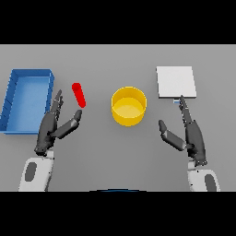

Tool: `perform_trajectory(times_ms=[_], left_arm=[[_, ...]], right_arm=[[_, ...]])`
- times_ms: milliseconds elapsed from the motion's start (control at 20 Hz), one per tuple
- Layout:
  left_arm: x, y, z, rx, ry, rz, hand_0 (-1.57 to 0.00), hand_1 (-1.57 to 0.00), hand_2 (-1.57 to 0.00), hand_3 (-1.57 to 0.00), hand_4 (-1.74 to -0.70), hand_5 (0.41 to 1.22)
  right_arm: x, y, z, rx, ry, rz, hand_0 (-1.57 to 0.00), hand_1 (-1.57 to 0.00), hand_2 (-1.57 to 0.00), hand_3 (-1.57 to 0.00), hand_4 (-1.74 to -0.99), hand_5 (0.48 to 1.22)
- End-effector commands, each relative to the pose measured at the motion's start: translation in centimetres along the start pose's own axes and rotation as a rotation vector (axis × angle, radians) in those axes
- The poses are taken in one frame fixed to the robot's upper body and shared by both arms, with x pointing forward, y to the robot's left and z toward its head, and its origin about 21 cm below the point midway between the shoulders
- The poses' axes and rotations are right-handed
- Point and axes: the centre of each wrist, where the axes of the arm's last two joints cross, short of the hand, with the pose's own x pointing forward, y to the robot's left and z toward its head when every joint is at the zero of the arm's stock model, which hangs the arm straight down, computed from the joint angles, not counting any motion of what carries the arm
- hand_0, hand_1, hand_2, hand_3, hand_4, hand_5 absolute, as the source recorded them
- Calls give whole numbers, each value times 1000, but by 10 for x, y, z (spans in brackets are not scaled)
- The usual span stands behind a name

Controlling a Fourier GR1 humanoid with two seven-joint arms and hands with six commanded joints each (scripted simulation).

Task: Pick up the red beaker and tilt it to pour out 1 green nut into yellow bowl. Pick up the yellow bowl and place it on the metallic measuring scale.

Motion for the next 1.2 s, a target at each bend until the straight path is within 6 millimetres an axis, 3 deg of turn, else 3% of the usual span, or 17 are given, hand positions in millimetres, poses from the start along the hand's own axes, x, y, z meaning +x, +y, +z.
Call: perform_trajectory(times_ms=[0, 500, 750, 1150], left_arm=[[-2, 1, -4, -4, -11, -3, 1, 1, 1, 1, -1116, 627], [-22, -6, -68, 8, 15, -8, 1, 1, 1, 1, -1175, 635], [-32, -17, -87, 5, -7, -36, 1, 1, 1, 1, -1221, 643], [-26, -33, -116, -5, -40, -80, 1, 1, 1, 1, -1259, 684]], right_arm=[[2, -2, 0, -3, -12, -11, 1, 1, 1, 1, -1143, 650], [-1, -3, -5, 10, -8, -57, 1, 1, 1, 1, -1233, 666], [2, -2, -6, 7, -11, -47, 1, 1, 1, 1, -1247, 675], [-1, -3, 2, 3, -18, -65, 1, 1, 1, 1, -1261, 690]])
